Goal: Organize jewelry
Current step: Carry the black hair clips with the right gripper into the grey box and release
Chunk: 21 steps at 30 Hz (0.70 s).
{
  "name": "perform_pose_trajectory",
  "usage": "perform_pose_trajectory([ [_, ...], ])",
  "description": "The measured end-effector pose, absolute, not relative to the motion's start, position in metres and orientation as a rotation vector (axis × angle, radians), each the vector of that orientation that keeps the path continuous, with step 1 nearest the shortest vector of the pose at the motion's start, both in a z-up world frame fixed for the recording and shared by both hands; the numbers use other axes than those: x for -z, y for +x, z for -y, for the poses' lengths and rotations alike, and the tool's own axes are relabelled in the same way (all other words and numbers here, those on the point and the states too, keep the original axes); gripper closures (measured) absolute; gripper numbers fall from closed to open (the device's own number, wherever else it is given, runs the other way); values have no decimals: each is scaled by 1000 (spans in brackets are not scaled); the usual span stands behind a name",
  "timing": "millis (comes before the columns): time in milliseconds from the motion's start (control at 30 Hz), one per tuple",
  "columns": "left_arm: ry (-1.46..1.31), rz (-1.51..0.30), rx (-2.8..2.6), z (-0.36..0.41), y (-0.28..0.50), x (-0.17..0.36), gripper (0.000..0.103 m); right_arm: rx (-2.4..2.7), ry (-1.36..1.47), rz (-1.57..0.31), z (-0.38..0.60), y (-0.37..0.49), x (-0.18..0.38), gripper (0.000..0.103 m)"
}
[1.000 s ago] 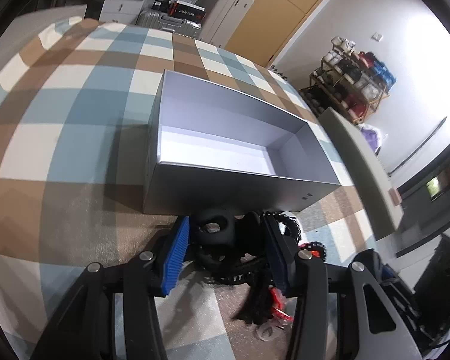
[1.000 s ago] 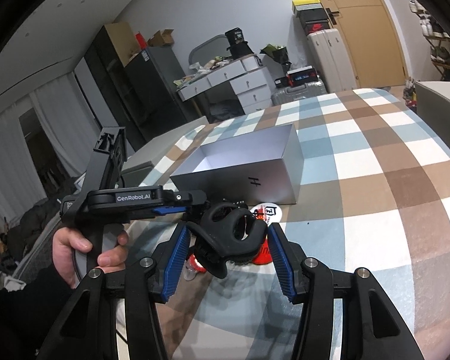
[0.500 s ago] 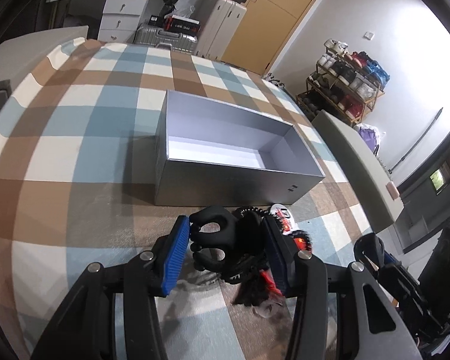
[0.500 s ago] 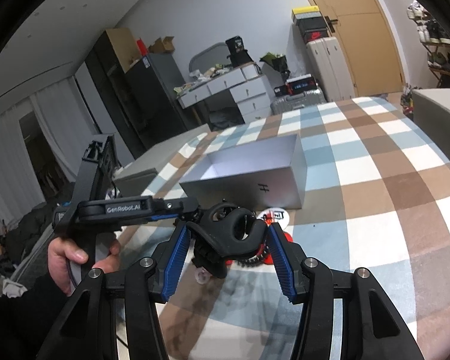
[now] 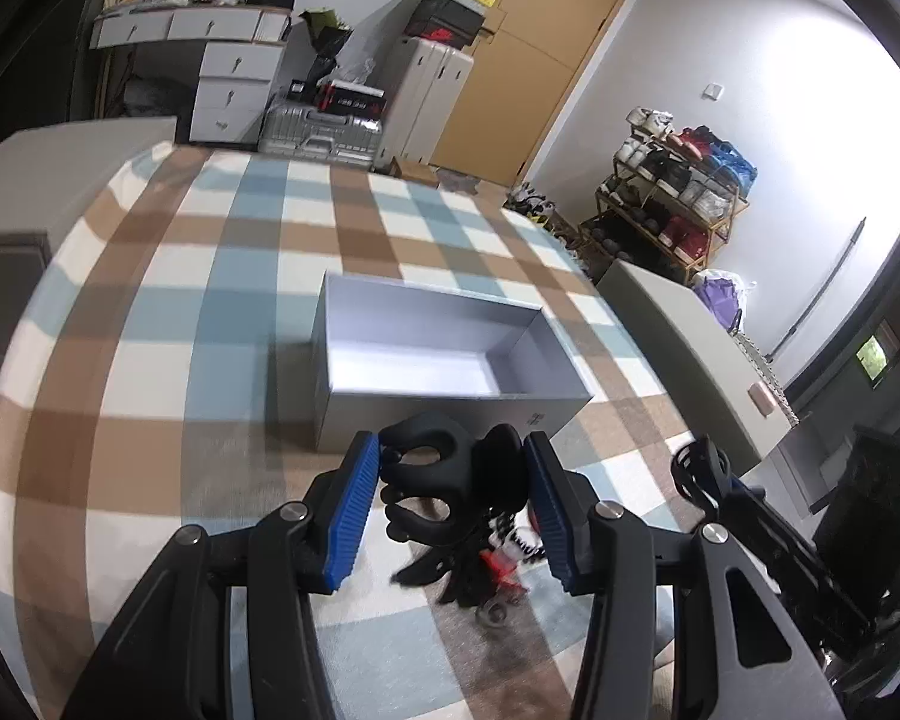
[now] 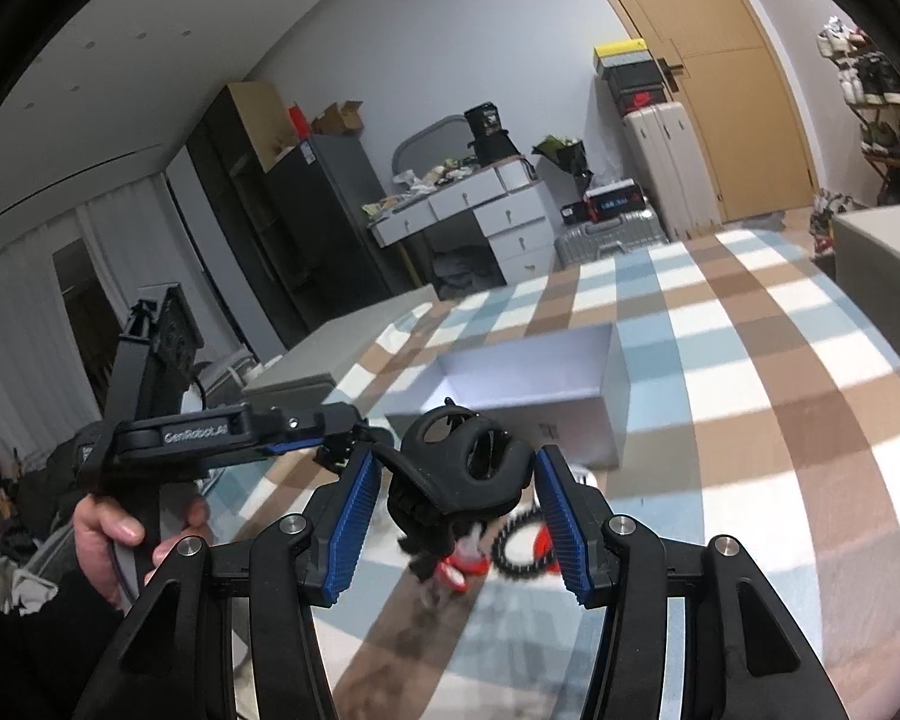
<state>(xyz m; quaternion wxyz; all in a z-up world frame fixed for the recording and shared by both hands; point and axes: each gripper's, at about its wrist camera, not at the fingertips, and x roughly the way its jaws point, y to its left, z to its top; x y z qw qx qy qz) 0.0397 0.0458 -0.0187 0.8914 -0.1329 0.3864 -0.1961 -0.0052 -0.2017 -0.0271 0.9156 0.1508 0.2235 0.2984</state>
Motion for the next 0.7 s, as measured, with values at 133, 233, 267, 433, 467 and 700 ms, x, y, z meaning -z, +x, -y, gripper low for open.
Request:
perform_pose_trajectory([
  [133, -265, -783, 410, -43, 52, 6, 60, -643, 310, -437, 201, 14, 11, 51],
  [233, -262, -763, 423, -41, 64, 0, 60, -657, 307, -436, 196, 34, 1, 51],
  [267, -256, -760, 424, -40, 69, -1, 60, -659, 306, -438, 195, 39, -1, 51],
  [433, -241, -770, 433, -33, 95, 2, 60, -672, 290, -492, 189, 80, -6, 51],
  [467, -238, -776, 433, -32, 99, 3, 60, -672, 287, -501, 189, 85, -6, 51],
  [700, -186, -832, 449, -14, 125, 21, 60, -673, 257, -648, 177, 134, 14, 51],
])
